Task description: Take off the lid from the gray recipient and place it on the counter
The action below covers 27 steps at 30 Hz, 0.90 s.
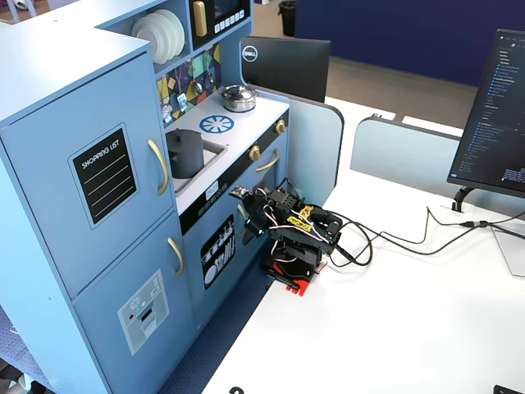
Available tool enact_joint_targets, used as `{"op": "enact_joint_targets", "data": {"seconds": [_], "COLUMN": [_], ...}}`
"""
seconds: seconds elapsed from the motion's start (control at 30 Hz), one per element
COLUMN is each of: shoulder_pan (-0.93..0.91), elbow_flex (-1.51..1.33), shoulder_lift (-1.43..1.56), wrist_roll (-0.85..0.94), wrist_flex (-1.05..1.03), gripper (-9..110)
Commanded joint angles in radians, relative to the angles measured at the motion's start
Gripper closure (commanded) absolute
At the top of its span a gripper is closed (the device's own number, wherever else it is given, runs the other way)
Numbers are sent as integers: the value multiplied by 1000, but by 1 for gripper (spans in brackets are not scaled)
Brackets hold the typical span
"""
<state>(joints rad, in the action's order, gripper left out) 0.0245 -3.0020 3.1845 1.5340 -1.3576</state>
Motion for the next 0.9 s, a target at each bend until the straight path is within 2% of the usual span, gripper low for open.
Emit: {"op": "enact_joint_targets", "data": {"seconds": [0.0,0.47,0.87], "shoulder_pan": [-52,-63,-9], "elbow_flex": [2,29,782], "shoulder_lift": [-6,-6,-235], "wrist_roll": [-5,51,115], "wrist_flex": [-173,-137,264], "gripper": [101,102,102]}}
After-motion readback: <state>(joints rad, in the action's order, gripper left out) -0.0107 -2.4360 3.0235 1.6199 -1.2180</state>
